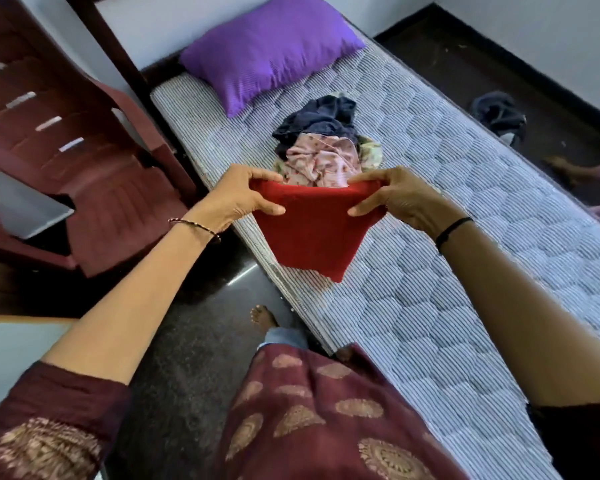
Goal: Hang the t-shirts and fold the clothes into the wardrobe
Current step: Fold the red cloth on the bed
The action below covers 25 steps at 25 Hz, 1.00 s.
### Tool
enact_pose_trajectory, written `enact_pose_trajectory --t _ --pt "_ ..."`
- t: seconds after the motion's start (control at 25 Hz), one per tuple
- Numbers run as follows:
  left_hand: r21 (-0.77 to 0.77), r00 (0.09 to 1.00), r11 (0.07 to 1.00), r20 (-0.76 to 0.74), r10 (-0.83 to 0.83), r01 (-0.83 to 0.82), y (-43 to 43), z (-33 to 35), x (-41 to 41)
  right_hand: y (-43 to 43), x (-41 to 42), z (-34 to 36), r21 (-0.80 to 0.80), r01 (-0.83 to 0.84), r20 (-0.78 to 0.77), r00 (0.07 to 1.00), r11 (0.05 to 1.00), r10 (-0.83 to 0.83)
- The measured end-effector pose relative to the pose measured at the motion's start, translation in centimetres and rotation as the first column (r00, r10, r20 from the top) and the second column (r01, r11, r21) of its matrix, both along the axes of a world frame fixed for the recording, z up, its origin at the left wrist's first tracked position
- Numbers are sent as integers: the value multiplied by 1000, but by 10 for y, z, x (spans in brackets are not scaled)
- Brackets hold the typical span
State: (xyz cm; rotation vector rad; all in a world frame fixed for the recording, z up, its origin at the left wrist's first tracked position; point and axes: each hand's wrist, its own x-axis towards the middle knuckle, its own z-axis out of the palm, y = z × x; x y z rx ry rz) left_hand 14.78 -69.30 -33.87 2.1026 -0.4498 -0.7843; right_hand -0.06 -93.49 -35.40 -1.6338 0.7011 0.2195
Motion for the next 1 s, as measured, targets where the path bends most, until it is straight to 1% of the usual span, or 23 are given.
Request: enact_pose_trajectory --t 0.08,0.16,0.2,0.36,0.48,0.56,0.6,0.68,0.8,1.0 --pt "191 972 973 172 -163 129 -13 -7 -22 -7 -24 -11 -118 -9 -50 999 993 4" --pt "321 905 918 273 -325 233 -25 -16 -37 -11 -42 -22 -203 -29 -100 995 979 8" --pt "350 879 898 296 -375 265 -29 -22 -42 -13 -50 -27 -225 -25 -119 993 974 -2" --pt "384 798 857 361 -483 345 -37 -44 -53 -12 -77 -41 -253 -32 -131 991 967 -1" --pt "416 780 838 362 -510 354 -46 -53 -62 -16 -96 -52 -261 -1 -131 991 965 -35" --pt "383 788 844 347 -509 376 -56 -52 -69 -20 -107 -57 -293 29 -120 991 956 -66" --pt "333 814 857 306 -493 394 -63 -52 -74 -23 -113 -59 -322 43 -109 991 946 -82" --pt "190 879 895 189 -438 404 -80 -51 -87 -31 -127 -62 -403 79 -83 989 912 -122" --pt "4 935 936 43 -352 352 -113 -52 -100 -47 -143 -66 -449 225 -28 964 865 -265" --pt "-111 972 965 5 -237 236 -189 -64 -93 -86 -141 -69 -559 402 64 893 725 -445"
